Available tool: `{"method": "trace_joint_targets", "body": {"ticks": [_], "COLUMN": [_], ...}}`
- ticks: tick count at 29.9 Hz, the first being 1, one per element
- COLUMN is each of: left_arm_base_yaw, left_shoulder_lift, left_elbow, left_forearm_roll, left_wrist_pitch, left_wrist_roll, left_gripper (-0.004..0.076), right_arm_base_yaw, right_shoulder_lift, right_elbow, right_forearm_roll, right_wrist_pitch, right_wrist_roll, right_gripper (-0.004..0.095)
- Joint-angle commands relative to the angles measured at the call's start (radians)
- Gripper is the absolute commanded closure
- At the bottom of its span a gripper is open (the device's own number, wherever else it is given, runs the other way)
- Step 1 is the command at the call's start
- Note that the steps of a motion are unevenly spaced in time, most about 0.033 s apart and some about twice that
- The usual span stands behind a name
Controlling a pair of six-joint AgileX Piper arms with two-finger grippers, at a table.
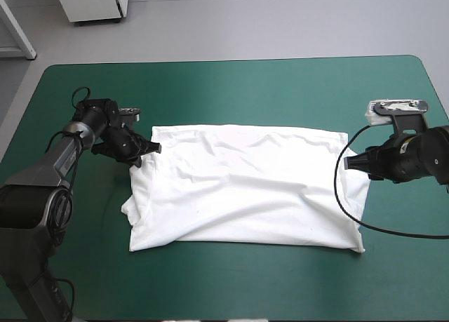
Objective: Fold the cloth
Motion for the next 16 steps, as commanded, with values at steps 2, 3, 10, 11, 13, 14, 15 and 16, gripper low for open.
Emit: {"method": "trace_joint_targets", "body": {"ticks": [2, 3, 10, 11, 13, 14, 15, 16], "left_arm_base_yaw": [-0.02, -0.029, -0.119, -0.138, -0.169, -0.186, -0.203, -0.216], "left_shoulder_lift": [-0.065, -0.075, -0.112, -0.115, -0.119, -0.12, -0.12, -0.12], "left_elbow": [-0.044, -0.048, -0.074, -0.081, -0.092, -0.105, -0.113, -0.12], "left_forearm_roll": [-0.025, -0.029, -0.034, -0.034, -0.034, -0.035, -0.041, -0.046], "left_wrist_pitch": [0.009, 0.007, 0.015, 0.016, 0.015, 0.018, 0.019, 0.019], "left_wrist_roll": [0.027, 0.039, 0.043, 0.041, 0.041, 0.039, 0.036, 0.036], "left_gripper": [0.0733, 0.0733, 0.0733, 0.0733, 0.0733, 0.0733, 0.0733, 0.0733], "right_arm_base_yaw": [-0.006, -0.006, -0.006, -0.006, -0.006, -0.006, -0.006, -0.006], "right_shoulder_lift": [-0.021, -0.021, -0.021, -0.021, -0.021, -0.021, -0.021, -0.021], "right_elbow": [-0.033, -0.033, -0.033, -0.033, -0.033, -0.033, -0.033, -0.033], "right_forearm_roll": [-0.018, -0.02, -0.026, -0.028, -0.028, -0.033, -0.036, -0.038], "right_wrist_pitch": [-0.029, -0.029, -0.029, -0.029, -0.029, -0.029, -0.029, -0.029], "right_wrist_roll": [0.0, 0.0, 0.0, 0.0, 0.0, 0.0, 0.0, 0.0], "right_gripper": [0.0513, 0.0513, 0.0519, 0.0519, 0.0519, 0.0519, 0.0519, 0.0519]}}
